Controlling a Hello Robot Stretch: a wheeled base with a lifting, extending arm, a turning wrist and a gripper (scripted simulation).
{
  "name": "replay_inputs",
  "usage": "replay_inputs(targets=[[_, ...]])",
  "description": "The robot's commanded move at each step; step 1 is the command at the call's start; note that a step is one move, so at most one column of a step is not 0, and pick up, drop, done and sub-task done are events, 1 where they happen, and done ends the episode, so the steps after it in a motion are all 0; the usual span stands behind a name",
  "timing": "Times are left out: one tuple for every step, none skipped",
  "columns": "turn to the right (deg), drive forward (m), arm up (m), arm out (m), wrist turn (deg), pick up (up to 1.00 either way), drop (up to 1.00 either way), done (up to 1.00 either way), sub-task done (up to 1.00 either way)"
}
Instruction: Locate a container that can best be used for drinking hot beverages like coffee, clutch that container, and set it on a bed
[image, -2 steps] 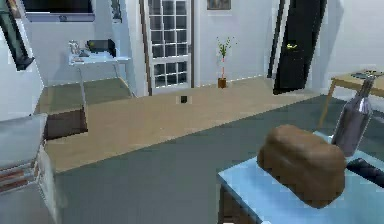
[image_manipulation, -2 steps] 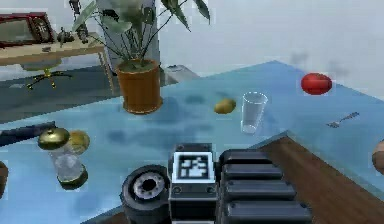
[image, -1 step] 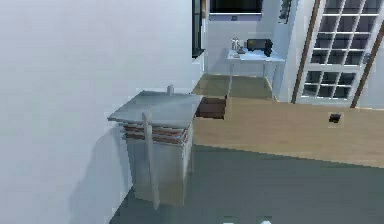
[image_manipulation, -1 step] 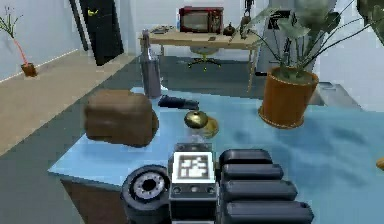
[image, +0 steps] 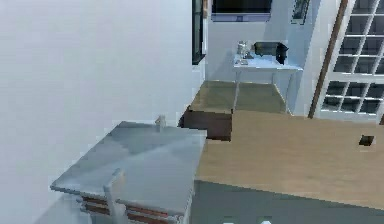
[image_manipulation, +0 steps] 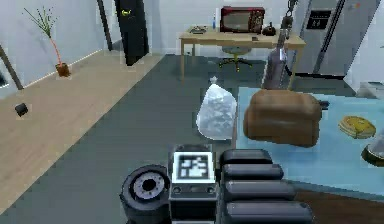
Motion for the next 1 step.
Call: replay_inputs(targets=[[45.0, 0.00, 0.00, 0.00, 0.0, 0.00, 0.00, 0.00, 0.00]])
